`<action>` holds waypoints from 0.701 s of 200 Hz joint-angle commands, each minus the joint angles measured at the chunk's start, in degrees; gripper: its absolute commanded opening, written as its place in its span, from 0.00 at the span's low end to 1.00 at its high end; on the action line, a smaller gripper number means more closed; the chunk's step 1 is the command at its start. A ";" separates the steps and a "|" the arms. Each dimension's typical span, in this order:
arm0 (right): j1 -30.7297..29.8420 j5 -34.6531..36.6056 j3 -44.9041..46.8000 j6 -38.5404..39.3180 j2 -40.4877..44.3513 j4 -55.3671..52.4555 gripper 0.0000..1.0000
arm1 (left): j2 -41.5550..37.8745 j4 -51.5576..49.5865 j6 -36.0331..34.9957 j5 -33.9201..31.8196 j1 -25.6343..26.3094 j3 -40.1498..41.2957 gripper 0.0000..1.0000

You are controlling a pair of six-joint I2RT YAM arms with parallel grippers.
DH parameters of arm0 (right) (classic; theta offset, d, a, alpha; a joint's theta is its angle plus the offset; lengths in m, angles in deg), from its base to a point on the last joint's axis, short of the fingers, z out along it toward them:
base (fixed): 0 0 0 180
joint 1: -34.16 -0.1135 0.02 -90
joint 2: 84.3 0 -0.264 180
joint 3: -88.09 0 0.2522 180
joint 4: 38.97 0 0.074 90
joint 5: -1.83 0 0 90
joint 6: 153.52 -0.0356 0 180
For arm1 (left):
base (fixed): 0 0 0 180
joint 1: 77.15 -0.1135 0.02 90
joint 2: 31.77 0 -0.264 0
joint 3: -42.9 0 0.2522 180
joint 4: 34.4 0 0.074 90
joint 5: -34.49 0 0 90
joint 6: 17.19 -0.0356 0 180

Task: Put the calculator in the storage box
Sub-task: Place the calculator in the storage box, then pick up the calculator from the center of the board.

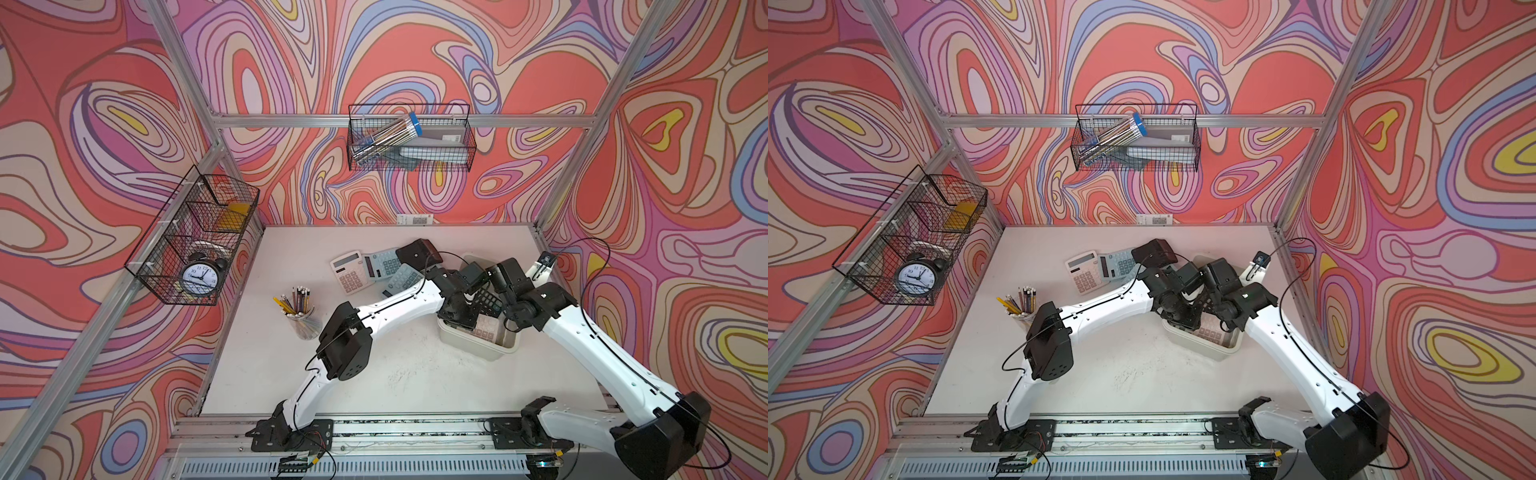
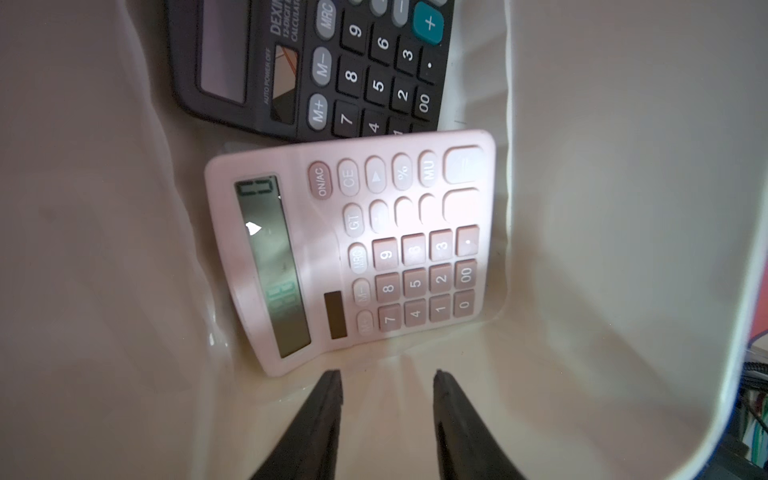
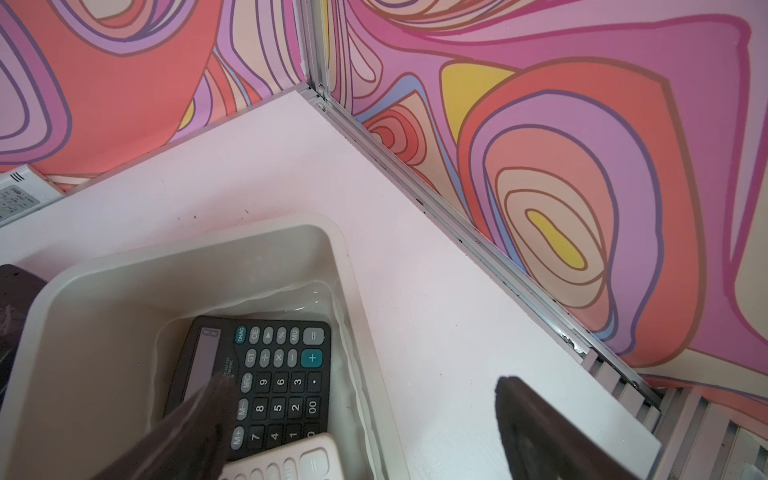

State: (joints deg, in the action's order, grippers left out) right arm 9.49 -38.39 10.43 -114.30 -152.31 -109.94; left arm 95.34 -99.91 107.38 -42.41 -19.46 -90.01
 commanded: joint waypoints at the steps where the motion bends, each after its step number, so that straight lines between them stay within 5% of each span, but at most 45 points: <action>1: 0.63 -0.33 1.09 -0.89 0.16 0.47 0.98 | -5.22 -1.83 -0.32 -2.42 0.40 0.28 0.47; 77: 1.11 -8.47 3.58 5.28 0.33 6.82 0.98 | -19.04 0.06 -4.09 -18.09 -0.33 11.04 0.81; 116: 1.19 -20.02 5.93 15.25 0.82 13.75 0.96 | -25.23 4.43 -3.81 -18.36 -4.83 21.36 0.98; 140: 1.16 -26.79 8.83 19.43 2.54 18.01 0.95 | -27.81 7.38 -3.17 -16.12 -9.10 27.76 0.99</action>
State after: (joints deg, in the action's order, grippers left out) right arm 10.46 -56.12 16.79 -101.54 -151.89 -97.73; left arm 69.83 -95.91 104.28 -58.69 -24.88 -67.30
